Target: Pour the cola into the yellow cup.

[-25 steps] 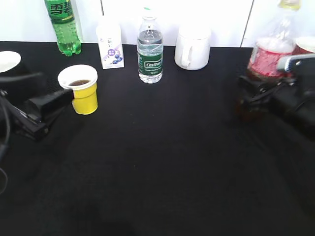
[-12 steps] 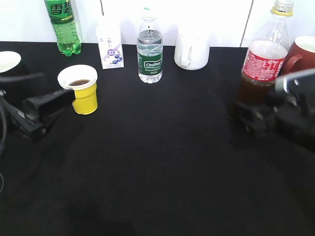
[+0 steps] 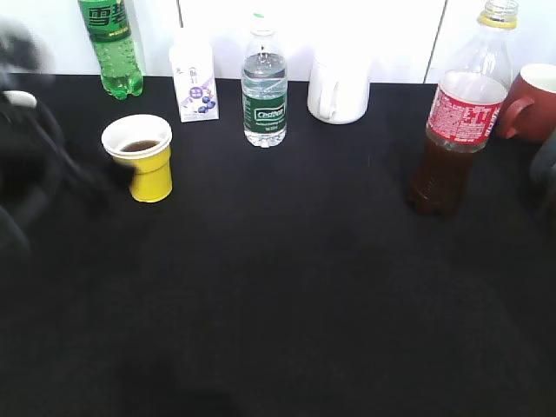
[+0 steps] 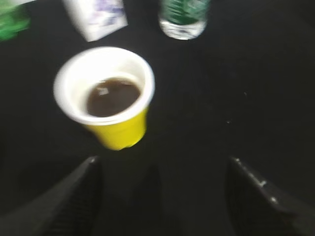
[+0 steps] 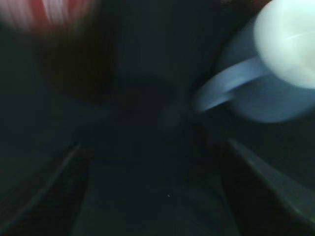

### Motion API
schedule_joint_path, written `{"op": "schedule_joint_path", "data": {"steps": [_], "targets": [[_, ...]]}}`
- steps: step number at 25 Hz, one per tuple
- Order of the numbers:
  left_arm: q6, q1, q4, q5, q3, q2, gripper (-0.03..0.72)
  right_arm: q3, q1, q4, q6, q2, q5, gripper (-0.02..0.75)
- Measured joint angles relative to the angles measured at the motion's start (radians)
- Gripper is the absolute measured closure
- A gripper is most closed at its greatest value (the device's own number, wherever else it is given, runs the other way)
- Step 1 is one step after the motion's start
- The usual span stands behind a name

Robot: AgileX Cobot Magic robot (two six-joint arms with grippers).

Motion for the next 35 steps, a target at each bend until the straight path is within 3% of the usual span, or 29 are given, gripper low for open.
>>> {"op": "schedule_joint_path", "data": {"steps": [2, 5, 8, 13, 18, 25, 31, 35], "targets": [[0.0, -0.028, -0.058, 0.212, -0.072, -0.097, 0.171, -0.118, 0.0, 0.124, -0.034, -0.101, 0.145, 0.124], [0.053, -0.036, -0.099, 0.423, -0.086, -0.29, 0.223, -0.143, 0.0, 0.35, -0.266, -0.256, 0.277, 0.134], [0.209, -0.036, -0.223, 0.6, -0.086, -0.522, 0.23, -0.143, 0.0, 0.399, -0.327, -0.43, 0.432, 0.141], [0.302, -0.036, -0.374, 0.714, 0.084, -0.795, 0.238, -0.108, 0.0, 0.358, -0.286, -0.763, 0.624, 0.143], [0.319, -0.036, -0.355, 0.723, 0.113, -0.916, 0.238, 0.024, 0.0, 0.155, -0.073, -1.14, 0.801, 0.143], [0.319, -0.037, -0.326, 0.502, 0.197, -0.917, 0.245, 0.104, 0.0, 0.105, -0.032, -1.161, 0.734, 0.144], [0.319, -0.037, -0.311, 0.753, 0.125, -0.917, 0.281, 0.105, 0.0, 0.084, -0.024, -1.161, 0.73, 0.144], [0.32, -0.037, -0.306, 0.809, 0.138, -0.919, 0.281, 0.105, 0.0, 0.083, -0.023, -1.161, 0.729, 0.144]]}}
